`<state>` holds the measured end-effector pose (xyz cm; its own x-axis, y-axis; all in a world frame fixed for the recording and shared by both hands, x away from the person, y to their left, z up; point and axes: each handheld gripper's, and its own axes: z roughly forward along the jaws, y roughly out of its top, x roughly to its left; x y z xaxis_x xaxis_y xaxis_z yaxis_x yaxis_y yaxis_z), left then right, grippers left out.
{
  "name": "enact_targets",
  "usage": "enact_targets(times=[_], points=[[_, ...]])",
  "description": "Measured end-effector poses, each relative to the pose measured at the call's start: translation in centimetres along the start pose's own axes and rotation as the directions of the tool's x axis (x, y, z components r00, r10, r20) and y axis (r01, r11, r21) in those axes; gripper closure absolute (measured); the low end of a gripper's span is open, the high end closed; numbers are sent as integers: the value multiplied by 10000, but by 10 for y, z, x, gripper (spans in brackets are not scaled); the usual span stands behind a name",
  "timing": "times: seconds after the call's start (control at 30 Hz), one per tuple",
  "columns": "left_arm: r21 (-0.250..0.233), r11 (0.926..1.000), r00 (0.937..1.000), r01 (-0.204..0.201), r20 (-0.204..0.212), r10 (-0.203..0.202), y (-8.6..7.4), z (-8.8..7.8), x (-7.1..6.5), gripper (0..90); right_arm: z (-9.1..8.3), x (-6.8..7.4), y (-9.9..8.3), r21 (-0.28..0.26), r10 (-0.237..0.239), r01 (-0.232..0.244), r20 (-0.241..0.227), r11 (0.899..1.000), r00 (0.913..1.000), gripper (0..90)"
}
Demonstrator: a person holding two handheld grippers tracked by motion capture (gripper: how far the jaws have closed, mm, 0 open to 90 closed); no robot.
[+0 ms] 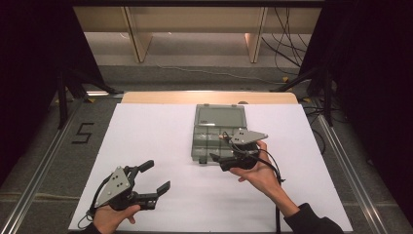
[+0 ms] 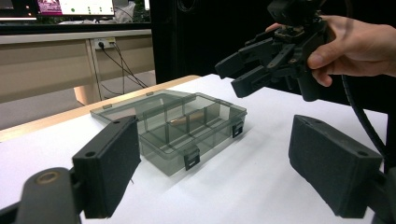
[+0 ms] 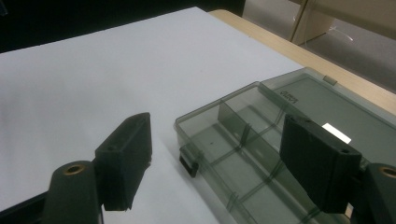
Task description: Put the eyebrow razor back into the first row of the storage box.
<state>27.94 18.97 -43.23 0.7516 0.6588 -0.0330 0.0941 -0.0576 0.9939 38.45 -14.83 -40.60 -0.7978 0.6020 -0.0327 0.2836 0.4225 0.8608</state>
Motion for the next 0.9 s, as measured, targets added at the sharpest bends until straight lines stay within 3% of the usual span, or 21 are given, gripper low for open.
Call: enact_targets(times=[0.6, 0.77, 0.9], points=[[113, 9999, 10000, 35, -72, -34, -1, 1, 0, 165, -11, 8, -14, -475, 435, -444, -204, 9979, 9988, 222], [130, 9999, 9999, -2, -137, 4, -1, -2, 0, 165, -13, 10, -13, -590, 328, -332, -89, 9977, 9994, 221], [100, 9999, 9999, 22, -140, -21, -1, -3, 0, 165, -15, 11, -14, -428, 362, -371, -214, 9984, 9991, 221]])
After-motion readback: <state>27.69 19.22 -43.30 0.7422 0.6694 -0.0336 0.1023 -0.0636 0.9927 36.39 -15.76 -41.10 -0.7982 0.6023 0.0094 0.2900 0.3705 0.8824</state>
